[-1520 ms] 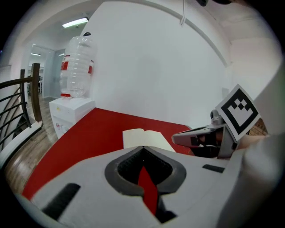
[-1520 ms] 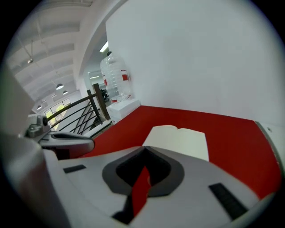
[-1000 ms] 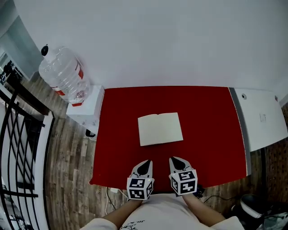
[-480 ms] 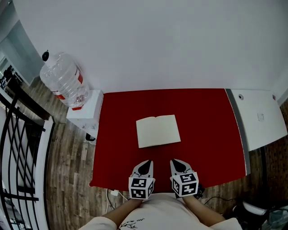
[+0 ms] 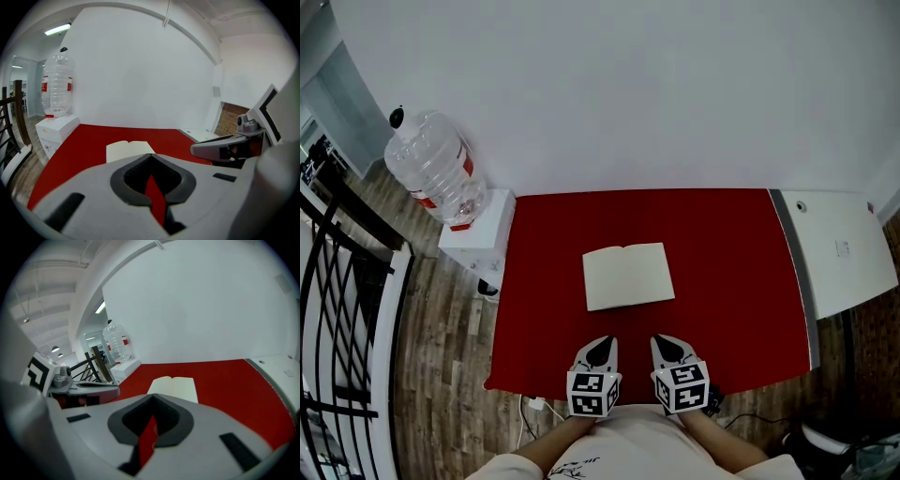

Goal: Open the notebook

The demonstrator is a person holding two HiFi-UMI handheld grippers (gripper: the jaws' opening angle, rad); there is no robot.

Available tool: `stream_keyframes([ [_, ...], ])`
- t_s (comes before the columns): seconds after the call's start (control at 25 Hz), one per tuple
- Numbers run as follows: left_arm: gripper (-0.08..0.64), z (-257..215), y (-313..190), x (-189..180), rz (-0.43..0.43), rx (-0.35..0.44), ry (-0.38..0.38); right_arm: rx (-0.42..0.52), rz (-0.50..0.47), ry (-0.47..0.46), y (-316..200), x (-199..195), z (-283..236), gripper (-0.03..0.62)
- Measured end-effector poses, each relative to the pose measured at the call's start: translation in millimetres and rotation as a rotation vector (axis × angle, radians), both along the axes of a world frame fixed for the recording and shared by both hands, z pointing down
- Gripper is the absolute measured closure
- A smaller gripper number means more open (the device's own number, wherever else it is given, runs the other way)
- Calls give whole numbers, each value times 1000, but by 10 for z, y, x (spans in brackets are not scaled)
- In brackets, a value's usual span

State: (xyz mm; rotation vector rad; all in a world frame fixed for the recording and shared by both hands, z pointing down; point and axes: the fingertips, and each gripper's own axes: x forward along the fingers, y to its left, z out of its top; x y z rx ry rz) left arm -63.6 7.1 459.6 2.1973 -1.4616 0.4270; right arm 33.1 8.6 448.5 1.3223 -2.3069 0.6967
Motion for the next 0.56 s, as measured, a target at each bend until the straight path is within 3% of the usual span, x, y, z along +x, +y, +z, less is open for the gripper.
stream_keyframes([
  [0.56, 554, -22, 16, -54, -20, 3, -1, 3, -27, 2, 3, -47, 6, 588],
])
